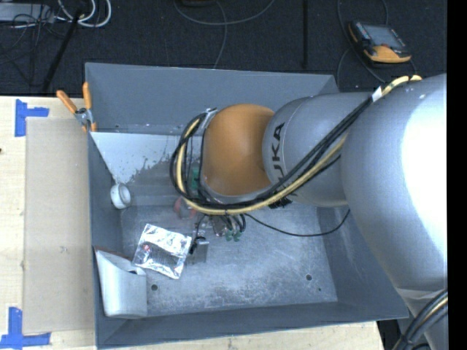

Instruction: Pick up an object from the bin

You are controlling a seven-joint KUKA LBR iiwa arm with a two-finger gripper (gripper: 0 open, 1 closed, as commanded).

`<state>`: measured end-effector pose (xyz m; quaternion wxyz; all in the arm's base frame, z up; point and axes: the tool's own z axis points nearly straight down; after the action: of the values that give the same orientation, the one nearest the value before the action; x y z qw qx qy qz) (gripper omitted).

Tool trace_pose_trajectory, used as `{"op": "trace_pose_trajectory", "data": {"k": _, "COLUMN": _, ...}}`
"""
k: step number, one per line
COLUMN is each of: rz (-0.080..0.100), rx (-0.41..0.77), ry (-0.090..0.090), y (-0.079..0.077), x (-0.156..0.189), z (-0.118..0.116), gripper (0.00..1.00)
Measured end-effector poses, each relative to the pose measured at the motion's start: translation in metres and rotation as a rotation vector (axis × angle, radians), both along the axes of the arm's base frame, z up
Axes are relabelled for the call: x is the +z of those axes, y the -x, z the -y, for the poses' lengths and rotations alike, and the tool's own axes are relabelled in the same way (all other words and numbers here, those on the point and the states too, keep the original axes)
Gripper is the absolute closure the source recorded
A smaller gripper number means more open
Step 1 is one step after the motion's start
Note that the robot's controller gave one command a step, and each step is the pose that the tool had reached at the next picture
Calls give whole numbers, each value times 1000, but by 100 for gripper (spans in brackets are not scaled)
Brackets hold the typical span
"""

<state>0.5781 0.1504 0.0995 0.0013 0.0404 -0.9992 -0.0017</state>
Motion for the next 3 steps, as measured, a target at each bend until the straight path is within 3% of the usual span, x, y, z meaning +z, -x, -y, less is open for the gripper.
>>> {"op": "trace_pose_trajectory", "data": {"k": 1, "rz": -1, "rx": 26, "ry": 3, "y": 1, "x": -32, "z": -23, "gripper": 0}}
{"op": "trace_pose_trajectory", "data": {"k": 2, "rz": 2, "rx": 22, "ry": 3, "y": -1, "x": -29, "z": -22, "gripper": 100}}
{"op": "trace_pose_trajectory", "data": {"k": 3, "rz": 9, "rx": 29, "ry": 1, "y": 45, "x": 84, "z": -25, "gripper": 100}}
